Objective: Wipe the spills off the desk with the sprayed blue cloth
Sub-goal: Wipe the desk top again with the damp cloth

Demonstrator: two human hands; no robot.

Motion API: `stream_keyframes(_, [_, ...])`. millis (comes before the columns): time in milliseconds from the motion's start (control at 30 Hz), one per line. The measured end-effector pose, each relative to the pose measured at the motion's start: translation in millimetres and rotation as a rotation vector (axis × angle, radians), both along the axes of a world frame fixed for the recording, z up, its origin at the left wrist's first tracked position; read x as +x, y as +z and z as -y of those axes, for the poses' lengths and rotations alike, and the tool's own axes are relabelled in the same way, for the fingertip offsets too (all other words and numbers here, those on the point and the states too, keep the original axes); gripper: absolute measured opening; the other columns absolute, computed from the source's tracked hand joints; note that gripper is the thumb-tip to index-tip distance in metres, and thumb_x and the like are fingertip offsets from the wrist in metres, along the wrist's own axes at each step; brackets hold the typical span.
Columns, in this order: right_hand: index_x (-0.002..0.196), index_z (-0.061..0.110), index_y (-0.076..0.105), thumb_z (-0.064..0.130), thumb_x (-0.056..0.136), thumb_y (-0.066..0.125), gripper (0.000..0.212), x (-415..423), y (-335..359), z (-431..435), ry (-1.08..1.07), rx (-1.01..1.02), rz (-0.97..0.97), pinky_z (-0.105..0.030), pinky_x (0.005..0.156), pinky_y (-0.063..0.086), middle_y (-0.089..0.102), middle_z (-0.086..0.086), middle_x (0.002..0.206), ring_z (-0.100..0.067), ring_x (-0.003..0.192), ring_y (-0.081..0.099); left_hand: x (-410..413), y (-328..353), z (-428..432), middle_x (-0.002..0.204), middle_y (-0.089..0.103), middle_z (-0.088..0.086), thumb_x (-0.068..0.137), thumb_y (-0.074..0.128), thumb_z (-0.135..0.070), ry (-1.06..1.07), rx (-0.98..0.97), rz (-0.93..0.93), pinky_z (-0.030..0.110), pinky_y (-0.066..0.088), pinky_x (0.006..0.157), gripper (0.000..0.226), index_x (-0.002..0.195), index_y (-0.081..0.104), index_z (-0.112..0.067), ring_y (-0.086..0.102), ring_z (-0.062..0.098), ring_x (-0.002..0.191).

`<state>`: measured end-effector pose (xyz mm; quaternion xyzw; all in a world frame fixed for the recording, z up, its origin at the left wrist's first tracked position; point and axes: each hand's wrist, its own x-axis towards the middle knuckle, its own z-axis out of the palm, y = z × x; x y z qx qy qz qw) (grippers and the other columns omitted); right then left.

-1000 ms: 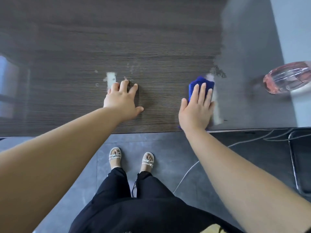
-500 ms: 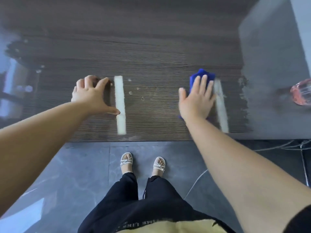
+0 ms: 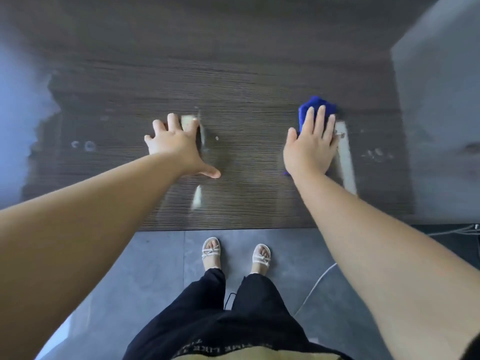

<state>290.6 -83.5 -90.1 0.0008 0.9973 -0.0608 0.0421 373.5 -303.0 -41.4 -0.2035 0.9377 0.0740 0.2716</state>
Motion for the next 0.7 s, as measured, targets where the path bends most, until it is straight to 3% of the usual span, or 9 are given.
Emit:
stream_keyframes(67, [0.151, 0.018, 0.012, 0.042, 0.098, 0.03, 0.062, 23, -1, 40, 0.084, -0.015, 0.001, -0.051, 0.116, 0.009, 0.005, -0.002, 0.16, -0.025, 0.146, 0.004, -2, 0, 0, 0.143, 0.021, 0.01, 0.043, 0.074, -0.076, -0.007, -0.001, 0.003, 0.054, 0.034, 0.103, 0.123, 0.142, 0.022, -0.027, 0.021, 0.035, 0.129])
stream_keyframes(233, [0.143, 0.019, 0.038, 0.042, 0.092, 0.037, 0.056, 64, 0, 24, 0.939, 0.021, -0.024, -0.053, 0.109, 0.027, 0.032, -0.003, 0.153, -0.027, 0.141, 0.028, -1, -3, 2, 0.143, 0.02, 0.011, 0.047, 0.072, -0.077, -0.044, -0.004, 0.002, 0.057, 0.031, 0.104, 0.124, 0.145, 0.017, -0.026, 0.022, 0.036, 0.129])
stream_keyframes(300, [0.143, 0.02, 0.04, 0.04, 0.092, 0.037, 0.054, 30, -4, -4, 0.937, 0.048, -0.066, -0.056, 0.107, 0.029, 0.035, -0.003, 0.151, -0.029, 0.139, 0.032, -2, -1, 2, 0.142, 0.02, 0.011, 0.047, 0.073, -0.077, -0.045, 0.002, 0.009, 0.059, 0.03, 0.105, 0.124, 0.145, 0.017, -0.026, 0.022, 0.036, 0.128])
stream_keyframes(433, [0.15, 0.02, 0.022, 0.042, 0.098, 0.031, 0.057, -27, -2, 1, 0.265, 0.018, -0.019, -0.053, 0.113, 0.019, 0.016, -0.001, 0.158, -0.026, 0.145, 0.011, -4, 0, 1, 0.144, 0.018, 0.011, 0.047, 0.072, -0.078, -0.047, 0.007, 0.039, 0.06, 0.029, 0.105, 0.127, 0.147, 0.013, -0.026, 0.02, 0.036, 0.13])
stream_keyframes(500, [0.151, 0.017, 0.014, 0.045, 0.098, 0.029, 0.061, -27, -2, 46, 0.089, 0.016, -0.006, -0.052, 0.115, 0.012, 0.007, -0.003, 0.16, -0.025, 0.146, 0.003, -4, 1, 1, 0.145, 0.018, 0.012, 0.047, 0.071, -0.078, -0.045, 0.006, 0.043, 0.06, 0.029, 0.105, 0.128, 0.147, 0.012, -0.026, 0.02, 0.037, 0.131])
stream_keyframes(567, [0.151, 0.016, 0.015, 0.046, 0.098, 0.029, 0.063, -6, -3, 86, 0.249, -0.007, -0.017, -0.051, 0.116, 0.011, 0.009, -0.005, 0.159, -0.026, 0.146, 0.005, -3, 2, 0, 0.147, 0.016, 0.011, 0.048, 0.072, -0.077, -0.042, 0.009, 0.03, 0.059, 0.027, 0.107, 0.128, 0.148, 0.01, -0.026, 0.019, 0.037, 0.132])
stream_keyframes(700, [0.146, 0.017, 0.033, 0.041, 0.094, 0.034, 0.057, 20, -3, 79, 0.93, -0.015, -0.029, -0.052, 0.113, 0.024, 0.027, -0.005, 0.155, -0.025, 0.143, 0.023, 4, 1, 4, 0.152, 0.01, 0.009, 0.052, 0.069, -0.076, -0.04, 0.036, 0.02, 0.056, 0.023, 0.11, 0.124, 0.15, 0.007, -0.031, 0.012, 0.036, 0.137])
